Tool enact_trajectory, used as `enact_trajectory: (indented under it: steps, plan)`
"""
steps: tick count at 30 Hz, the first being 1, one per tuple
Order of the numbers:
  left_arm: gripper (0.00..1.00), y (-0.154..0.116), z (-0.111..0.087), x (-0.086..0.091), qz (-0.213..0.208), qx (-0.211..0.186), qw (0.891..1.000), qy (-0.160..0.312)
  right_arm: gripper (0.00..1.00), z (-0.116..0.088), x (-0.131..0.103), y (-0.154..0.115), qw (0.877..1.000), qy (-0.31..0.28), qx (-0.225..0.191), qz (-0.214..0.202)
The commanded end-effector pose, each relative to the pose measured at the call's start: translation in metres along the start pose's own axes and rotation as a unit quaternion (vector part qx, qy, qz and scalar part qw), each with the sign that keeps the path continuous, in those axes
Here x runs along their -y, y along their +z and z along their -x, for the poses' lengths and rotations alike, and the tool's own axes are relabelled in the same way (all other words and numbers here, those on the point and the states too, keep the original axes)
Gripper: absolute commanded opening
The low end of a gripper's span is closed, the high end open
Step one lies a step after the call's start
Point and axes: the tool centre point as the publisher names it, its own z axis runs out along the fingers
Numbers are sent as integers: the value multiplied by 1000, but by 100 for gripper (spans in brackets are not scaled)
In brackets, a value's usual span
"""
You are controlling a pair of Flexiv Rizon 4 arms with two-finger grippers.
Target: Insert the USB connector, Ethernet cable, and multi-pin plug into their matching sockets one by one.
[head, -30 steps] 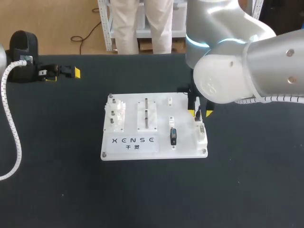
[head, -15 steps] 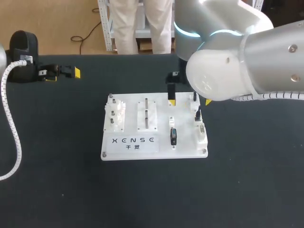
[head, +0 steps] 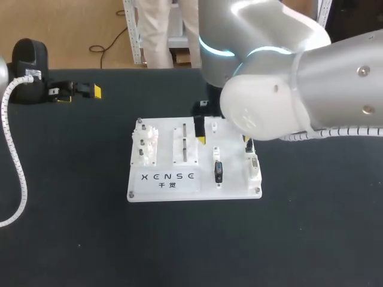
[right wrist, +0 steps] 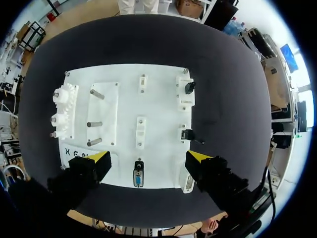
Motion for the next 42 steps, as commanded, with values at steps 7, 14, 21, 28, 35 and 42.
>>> enact_trajectory:
  steps: [7,14,21,28,35,42]
  plan:
    - [100,0,0,0,0,0,1000,0,100,-27,-24,11,999,-32,-26,9]
    - [100,0,0,0,0,0,1000,0,100,-35,-19,15,999,-23,-25,24]
    - [100,0,0,0,0,0,1000,0,100,-35,-19,15,999,-23,-25,24]
    - [100,0,0,0,0,0,1000,0,100,-35,-19,15,999,-23,-25,24]
    - [100,0,0,0,0,0,1000,0,100,-35,-19,15,999,-23,-25,24]
    - [100,0,0,0,0,0,1000,0,100,-37,-20,15,999,-24,-25,24]
